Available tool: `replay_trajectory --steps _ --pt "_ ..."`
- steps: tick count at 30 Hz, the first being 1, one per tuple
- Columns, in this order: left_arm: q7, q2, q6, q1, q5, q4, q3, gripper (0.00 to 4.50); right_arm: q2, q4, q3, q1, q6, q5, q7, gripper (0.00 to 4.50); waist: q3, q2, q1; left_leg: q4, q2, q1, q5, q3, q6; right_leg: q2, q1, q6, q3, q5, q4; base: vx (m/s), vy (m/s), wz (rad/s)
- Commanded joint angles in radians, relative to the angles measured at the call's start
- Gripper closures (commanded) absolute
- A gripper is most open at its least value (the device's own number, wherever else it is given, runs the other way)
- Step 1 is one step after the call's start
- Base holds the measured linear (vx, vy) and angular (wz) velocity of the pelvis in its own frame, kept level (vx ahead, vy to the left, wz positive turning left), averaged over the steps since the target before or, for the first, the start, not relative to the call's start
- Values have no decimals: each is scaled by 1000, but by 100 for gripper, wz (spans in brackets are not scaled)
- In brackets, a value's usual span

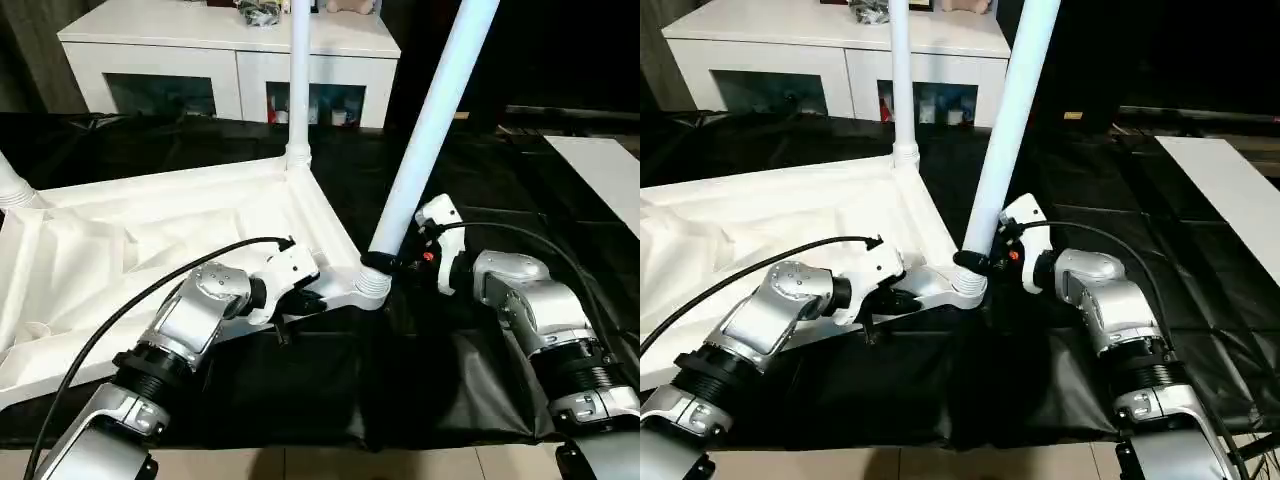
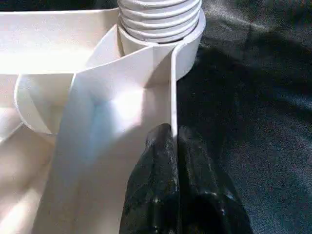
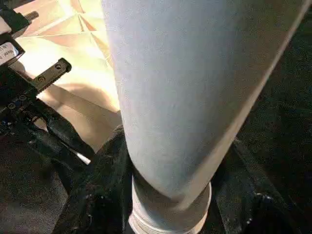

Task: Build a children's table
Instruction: Rotate leg to tighten

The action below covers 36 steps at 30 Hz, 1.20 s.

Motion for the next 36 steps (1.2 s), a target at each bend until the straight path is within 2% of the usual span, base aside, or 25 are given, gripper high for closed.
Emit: replay_trajectory --steps 1,2,3,7,11,22,24,25,26,27,28,29,30,31,32,33,34,35,36 --pt "-31 7 -19 -17 -28 -39 9 450 -33 132 99 104 82 -131 -57 264 -37 16 3 -88 56 15 -461 -42 -25 -65 18 -179 38 -446 -95 0 0 0" --pt "-31 7 -19 -17 -28 -39 9 450 -33 132 99 104 82 -131 -57 264 -36 16 3 -88 56 15 -462 -43 -26 -65 18 -177 38 -451 -95 0 0 0" --pt "-32 8 -18 -16 -28 -41 8 450 -35 121 117 110 77 -139 -46 264 -36 11 2 -88 57 15 -464 -42 -25 -65 17 -174 38 -457 -97 0 0 0" --pt "-31 8 -16 -15 -29 -44 8 450 -38 105 140 122 72 -148 -29 264 -35 13 2 -89 57 16 -476 -44 -28 -67 13 -163 39 -480 -99 0 0 0" --pt "-30 11 -13 -13 -28 -48 7 450 -47 94 171 134 61 -165 -9 264 -36 13 2 -90 58 15 -481 -45 -30 -67 14 -165 39 -462 -98 0 0 0" --pt "-28 12 -18 -17 -26 -37 9 450 -38 98 155 140 67 -165 -52 264 -34 14 -1 -93 58 17 -513 -48 -36 -66 9 -150 38 -501 -104 0 0 0" --pt "-11 10 -13 -20 -21 -25 15 450 -15 117 131 135 49 -170 -117 264 -33 13 -3 -94 57 17 -518 -48 -37 -66 7 -145 37 -511 -106 0 0 0" --pt "41 -2 -3 -27 -9 3 29 450 30 152 80 118 54 -174 -249 264 -31 11 -6 -95 56 15 -522 -50 -39 -67 7 -136 36 -535 -107 0 0 0" --pt "74 -12 5 -33 -1 19 37 450 51 165 60 111 52 -178 -309 264 -27 12 -15 -96 53 16 -549 -54 -49 -67 3 -117 30 -599 -114 0 0 0" --pt "107 -23 13 -39 6 34 45 450 69 174 42 106 50 -182 -365 264 -25 15 -21 -97 52 22 -592 -64 -56 -68 4 -85 17 -674 -124 -55 13 -12" --pt "163 -46 35 -54 13 56 60 450 101 190 13 96 50 -181 -448 264 -22 24 -24 -98 53 30 -629 -69 -61 -67 0 -72 9 -697 -132 -55 13 -12" --pt "199 -62 49 -63 17 71 70 450 122 201 -6 89 50 -180 -502 264 -25 19 -36 -102 52 21 -644 -81 -65 -71 16 -58 -8 -691 -132 -57 38 -19" --pt "199 -62 49 -63 17 71 70 450 122 201 -6 89 50 -180 -502 264 -19 32 -39 -111 55 20 -680 -89 -74 -69 19 -53 -18 -686 -134 -48 49 -19" --pt "280 -106 93 -91 21 101 92 450 173 227 -49 67 55 -171 -617 264 -16 35 -46 -120 58 25 -740 -97 -82 -66 26 -50 -33 -659 -139 -48 49 -19" --pt "310 -123 111 -102 21 112 101 450 192 238 -64 57 57 -165 -655 264 -15 42 -59 -125 60 39 -801 -103 -91 -62 30 -62 -55 -589 -142 -65 44 -9" --pt "351 -149 133 -119 22 127 110 450 218 263 -86 38 53 -154 -711 264 -7 52 -56 -155 74 24 -867 -108 -97 -54 54 -72 -59 -509 -113 -71 35 -3" --pt "351 -149 133 -119 22 127 110 450 218 263 -86 38 53 -154 -711 264 -3 52 -56 -175 81 14 -898 -102 -97 -47 63 -79 -62 -471 -94 -71 35 -3" --pt "423 -206 167 -149 23 153 118 450 271 331 -136 -10 38 -130 -832 264 -4 60 -35 -216 94 -9 -926 -83 -100 -38 90 -99 -53 -369 -15 -89 12 1" --pt "445 -225 175 -159 24 160 120 450 287 355 -153 -27 32 -122 -873 264 -1 51 -29 -230 98 -20 -926 -70 -92 -34 96 -96 -44 -335 19 -73 -43 17"
